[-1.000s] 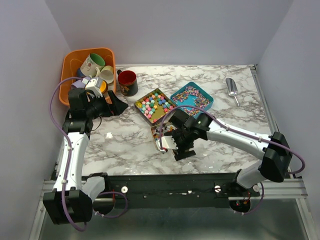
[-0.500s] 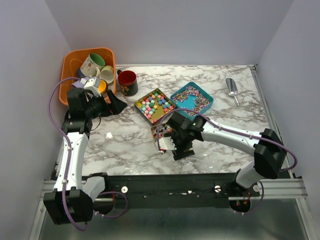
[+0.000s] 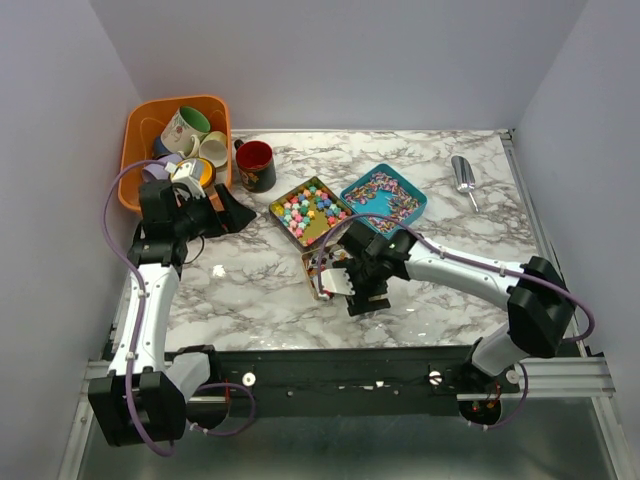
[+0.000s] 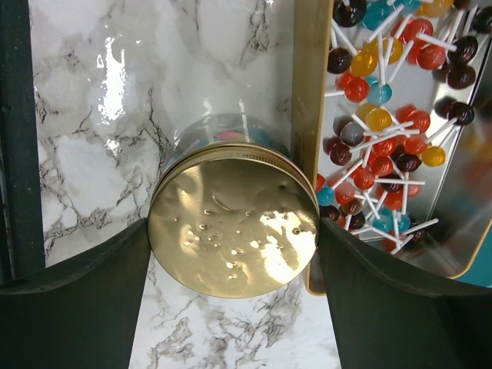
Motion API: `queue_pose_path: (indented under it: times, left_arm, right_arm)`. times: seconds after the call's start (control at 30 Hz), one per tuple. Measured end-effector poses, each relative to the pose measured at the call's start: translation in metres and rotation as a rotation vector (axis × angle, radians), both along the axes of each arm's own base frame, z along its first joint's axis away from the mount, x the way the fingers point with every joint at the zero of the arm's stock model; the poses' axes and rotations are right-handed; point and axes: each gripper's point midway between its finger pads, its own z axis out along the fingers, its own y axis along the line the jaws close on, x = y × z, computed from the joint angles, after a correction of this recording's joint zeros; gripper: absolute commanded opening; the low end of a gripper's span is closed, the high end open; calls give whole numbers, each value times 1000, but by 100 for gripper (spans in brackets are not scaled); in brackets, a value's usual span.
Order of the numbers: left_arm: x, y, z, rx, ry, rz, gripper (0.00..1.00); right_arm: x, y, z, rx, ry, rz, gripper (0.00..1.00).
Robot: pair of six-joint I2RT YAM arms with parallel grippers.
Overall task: Pack the candies
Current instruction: Close the bottle lid on the packing bottle, then screw the bottle lid onto the packing bottle.
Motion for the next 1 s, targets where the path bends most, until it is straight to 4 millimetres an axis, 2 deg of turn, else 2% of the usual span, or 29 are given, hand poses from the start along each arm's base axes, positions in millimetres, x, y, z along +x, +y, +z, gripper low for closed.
queue_pose_path:
  times: [0.17,0.2,0.4,0.57,0.77,0.9,0.97,1.0]
  left_arm:
    - [-6,-13,-6,2,7,-62,98]
    - [-9,-20,-6,9,2,-92,98]
    - [-41,-68,-18,65,-2,-325,97]
    - [-74,-94,-34,111,-21,-467,97]
    - [-119,-127,-60,136,-94,-620,97]
    - [-141,-148,-75,170,-131,-722,98]
    - [-164,-165,-86,202,-176,-831,97]
    - [-169,-169,-90,216,-190,-855,97]
  right_arm:
    - [4,-4,-2,8,34,-56,84]
    - [4,-3,-3,7,41,-62,100]
    - [3,-4,-10,-17,91,-95,100]
    - [7,-16,-10,-28,117,-137,100]
    - [12,-33,1,-18,127,-194,100]
    - [17,-47,11,0,132,-241,100]
    - [19,-54,15,7,133,-268,100]
    - [22,-60,19,18,131,-290,100]
